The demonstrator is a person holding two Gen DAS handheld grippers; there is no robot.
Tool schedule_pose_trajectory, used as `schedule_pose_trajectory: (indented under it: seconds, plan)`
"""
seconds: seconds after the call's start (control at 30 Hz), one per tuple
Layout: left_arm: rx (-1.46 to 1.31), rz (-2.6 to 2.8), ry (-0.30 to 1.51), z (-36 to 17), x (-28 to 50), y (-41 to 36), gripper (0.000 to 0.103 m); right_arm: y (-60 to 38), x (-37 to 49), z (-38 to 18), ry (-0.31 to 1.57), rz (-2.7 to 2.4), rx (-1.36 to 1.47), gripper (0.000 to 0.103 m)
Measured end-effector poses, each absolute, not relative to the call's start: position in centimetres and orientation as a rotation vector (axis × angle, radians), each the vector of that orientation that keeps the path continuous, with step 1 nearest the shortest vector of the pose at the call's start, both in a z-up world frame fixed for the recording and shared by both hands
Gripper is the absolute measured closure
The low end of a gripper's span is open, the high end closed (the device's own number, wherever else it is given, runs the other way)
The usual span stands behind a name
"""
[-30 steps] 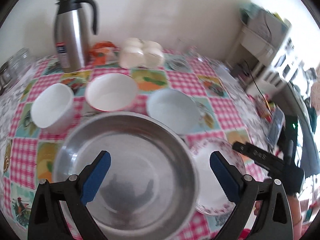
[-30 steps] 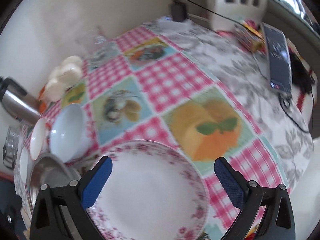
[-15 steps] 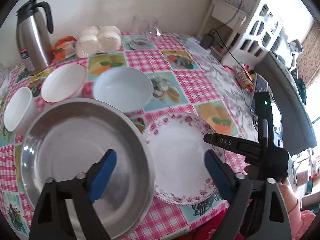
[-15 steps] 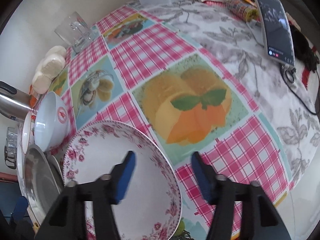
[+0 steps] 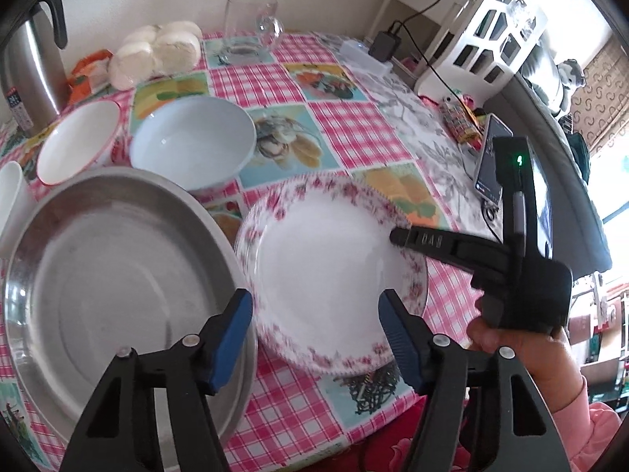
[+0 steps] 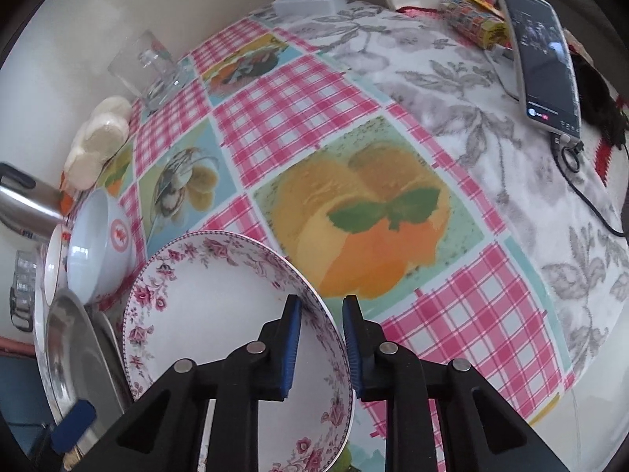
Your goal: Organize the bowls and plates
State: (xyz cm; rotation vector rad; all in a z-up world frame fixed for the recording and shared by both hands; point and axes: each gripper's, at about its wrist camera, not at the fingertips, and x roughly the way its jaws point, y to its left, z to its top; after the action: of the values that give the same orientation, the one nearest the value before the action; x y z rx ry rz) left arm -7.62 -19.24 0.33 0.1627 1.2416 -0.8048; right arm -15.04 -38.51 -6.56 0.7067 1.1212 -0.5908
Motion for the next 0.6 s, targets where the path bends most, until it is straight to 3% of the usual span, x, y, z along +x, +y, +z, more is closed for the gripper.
schedule_pose_trajectory:
  seconds: [0.33, 0.6]
  plan:
    - [0.239, -0.761, 1.353, -2.1, -8.1, -21.3, 0.057, -40.2, -16.2, -6.4, 1.102, -0.686, 0.726, 0.08]
    - [0.306, -0.684, 1.386, -3.8, -7.4, -22.6, 0.062, -40.4, -15.9, -6.6, 1.095, -0.682, 0.725, 0.08]
